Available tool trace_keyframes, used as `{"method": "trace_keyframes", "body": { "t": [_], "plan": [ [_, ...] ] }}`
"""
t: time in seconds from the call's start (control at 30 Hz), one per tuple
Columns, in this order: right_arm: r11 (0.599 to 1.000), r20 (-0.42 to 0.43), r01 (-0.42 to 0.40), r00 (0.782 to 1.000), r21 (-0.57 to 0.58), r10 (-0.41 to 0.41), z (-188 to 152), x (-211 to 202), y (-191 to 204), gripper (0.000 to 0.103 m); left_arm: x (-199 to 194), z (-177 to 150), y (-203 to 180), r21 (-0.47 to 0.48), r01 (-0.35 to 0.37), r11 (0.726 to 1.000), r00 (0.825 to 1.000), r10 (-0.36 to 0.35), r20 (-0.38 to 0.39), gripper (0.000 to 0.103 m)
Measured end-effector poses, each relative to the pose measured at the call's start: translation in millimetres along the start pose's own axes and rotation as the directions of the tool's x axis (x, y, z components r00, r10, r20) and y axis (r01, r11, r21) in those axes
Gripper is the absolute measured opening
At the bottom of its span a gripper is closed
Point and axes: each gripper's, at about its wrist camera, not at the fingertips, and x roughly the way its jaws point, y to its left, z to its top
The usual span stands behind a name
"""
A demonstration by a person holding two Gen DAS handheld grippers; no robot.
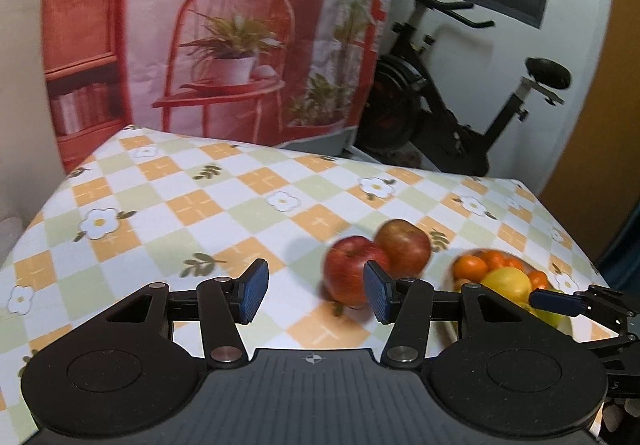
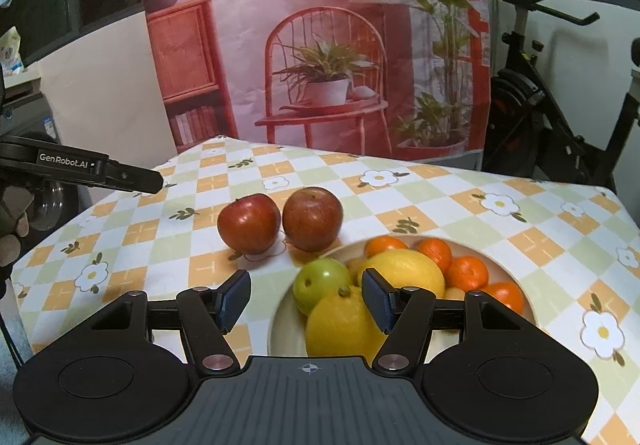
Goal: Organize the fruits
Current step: 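Move both tools back toward the two red apples, then grasp a red apple with the left tool while the right tool grasps the other apple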
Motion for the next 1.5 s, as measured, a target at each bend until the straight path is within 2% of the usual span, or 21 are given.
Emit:
{"method": "trace_keyframes", "body": {
  "t": [0.1, 0.17, 0.3, 0.63, 0.73, 0.87, 1.2, 1.27, 1.5],
  "plan": [
    [1.0, -0.007, -0.006, 1.0, -0.015, 0.006, 7, 9, 5, 0.058, -2, 0, 11, -0.024, -0.01, 1.0, 1.0, 0.01, 0.003, 0.056],
    [1.0, -0.009, -0.007, 1.0, -0.027, 0.007, 12, 14, 8, 0.058, -2, 1, 16, -0.03, -0.013, 0.999, 1.0, 0.013, 0.005, 0.061],
    [0.999, -0.006, -0.017, 1.0, -0.049, 0.016, 24, 24, 14, 0.058, 3, 3, 17, -0.022, 0.0, 1.0, 1.0, 0.0, 0.002, 0.062],
    [0.999, -0.019, 0.003, 1.0, -0.034, -0.004, 47, 43, -3, 0.058, 52, 3, -10, 0.072, 0.084, 0.994, 0.995, -0.081, -0.05, 0.062],
    [1.0, -0.021, 0.009, 1.0, -0.023, -0.01, 50, 46, -11, 0.058, 68, 2, -13, 0.054, 0.113, 0.992, 0.99, -0.109, -0.087, 0.063],
    [1.0, -0.029, 0.016, 0.999, -0.012, -0.017, 50, 50, -19, 0.058, 82, 3, -13, 0.026, 0.127, 0.992, 0.987, -0.124, -0.103, 0.069],
    [1.0, -0.037, 0.014, 0.999, 0.004, -0.014, 50, 54, -29, 0.058, 110, 0, -18, 0.026, 0.148, 0.989, 0.977, -0.142, -0.16, 0.068],
    [1.0, -0.042, 0.011, 0.999, 0.003, -0.011, 51, 55, -29, 0.058, 112, -1, -18, 0.031, 0.147, 0.989, 0.977, -0.14, -0.162, 0.064],
    [1.0, -0.051, 0.008, 0.999, 0.003, -0.007, 54, 59, -29, 0.058, 107, -1, -15, 0.041, 0.162, 0.986, 0.975, -0.154, -0.159, 0.063]
  ]
}}
